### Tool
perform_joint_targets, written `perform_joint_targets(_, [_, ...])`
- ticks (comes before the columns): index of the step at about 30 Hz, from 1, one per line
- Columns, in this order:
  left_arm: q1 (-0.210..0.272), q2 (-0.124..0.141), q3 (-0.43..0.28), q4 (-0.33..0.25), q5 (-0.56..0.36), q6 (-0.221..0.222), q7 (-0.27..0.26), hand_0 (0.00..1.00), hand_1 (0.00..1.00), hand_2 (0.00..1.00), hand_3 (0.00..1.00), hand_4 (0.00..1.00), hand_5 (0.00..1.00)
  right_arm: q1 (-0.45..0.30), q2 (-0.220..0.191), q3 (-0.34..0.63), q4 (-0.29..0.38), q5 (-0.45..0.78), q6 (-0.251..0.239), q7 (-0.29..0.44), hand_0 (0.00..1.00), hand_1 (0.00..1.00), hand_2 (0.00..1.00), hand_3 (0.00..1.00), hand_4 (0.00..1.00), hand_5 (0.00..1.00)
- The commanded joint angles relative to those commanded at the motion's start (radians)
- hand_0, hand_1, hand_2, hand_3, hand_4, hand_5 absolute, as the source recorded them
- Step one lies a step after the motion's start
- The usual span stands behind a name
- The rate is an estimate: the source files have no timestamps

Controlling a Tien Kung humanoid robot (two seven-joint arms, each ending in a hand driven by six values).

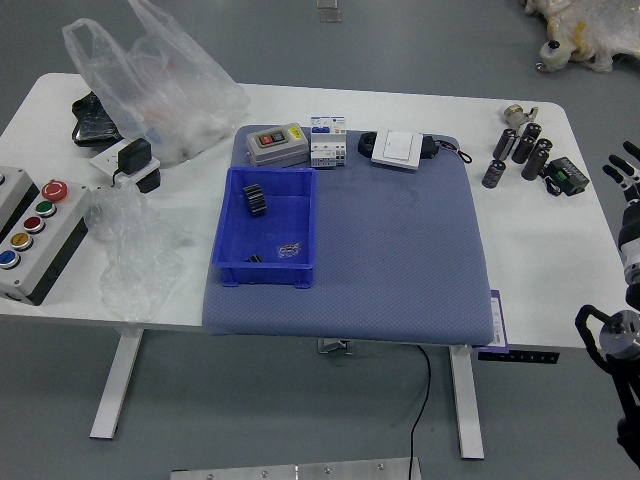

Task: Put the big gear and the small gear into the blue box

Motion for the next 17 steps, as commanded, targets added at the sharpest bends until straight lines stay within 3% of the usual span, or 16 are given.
perform_joint_targets(17, [-0.003, -0.012, 0.014, 0.000, -0.005, 0.000, 0.003, 0.618, 0.471, 0.499, 0.650, 0.695, 0.289, 0.005, -0.001, 0.006, -0.004, 0.003, -0.002, 0.000, 0.578, 0.632, 0.686, 0.661, 0.714, 0.427])
